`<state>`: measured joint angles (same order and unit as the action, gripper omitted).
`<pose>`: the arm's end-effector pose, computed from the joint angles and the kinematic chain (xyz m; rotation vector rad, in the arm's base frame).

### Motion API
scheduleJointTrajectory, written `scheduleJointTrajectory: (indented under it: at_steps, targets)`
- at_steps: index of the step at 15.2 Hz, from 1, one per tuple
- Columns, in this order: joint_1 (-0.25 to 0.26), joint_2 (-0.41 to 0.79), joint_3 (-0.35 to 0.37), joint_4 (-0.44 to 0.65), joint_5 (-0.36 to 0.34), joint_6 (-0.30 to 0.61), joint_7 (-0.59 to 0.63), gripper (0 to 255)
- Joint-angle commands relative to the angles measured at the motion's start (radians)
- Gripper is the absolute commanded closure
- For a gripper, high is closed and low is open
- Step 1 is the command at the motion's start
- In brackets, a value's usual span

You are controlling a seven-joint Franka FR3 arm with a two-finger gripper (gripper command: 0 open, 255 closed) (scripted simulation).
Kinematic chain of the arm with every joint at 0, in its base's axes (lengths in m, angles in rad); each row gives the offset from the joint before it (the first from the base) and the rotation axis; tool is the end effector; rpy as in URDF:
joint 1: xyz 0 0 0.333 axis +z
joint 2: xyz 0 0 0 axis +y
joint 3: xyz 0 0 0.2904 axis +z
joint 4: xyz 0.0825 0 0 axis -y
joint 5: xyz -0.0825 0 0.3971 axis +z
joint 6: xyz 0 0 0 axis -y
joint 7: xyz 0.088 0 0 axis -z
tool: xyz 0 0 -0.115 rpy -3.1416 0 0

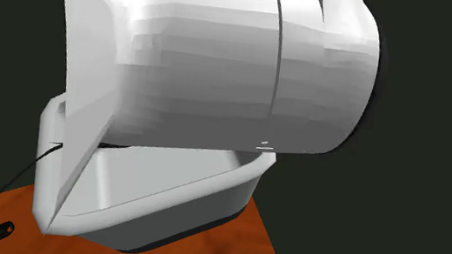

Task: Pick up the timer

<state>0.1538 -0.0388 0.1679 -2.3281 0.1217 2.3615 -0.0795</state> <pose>0.4932 0.1666 0.3185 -3.0115 -0.4826 -0.0937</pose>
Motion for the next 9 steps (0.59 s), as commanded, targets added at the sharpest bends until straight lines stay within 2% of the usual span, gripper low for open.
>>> scheduleJointTrajectory:
  at_steps: [1, 9]
  targets:
    - [0.012, 0.086, 0.013, 0.042, -0.012, 0.061, -0.006, 0]
    - [0.062, 0.371, 0.035, 0.235, -0.084, 0.212, -0.034, 0]
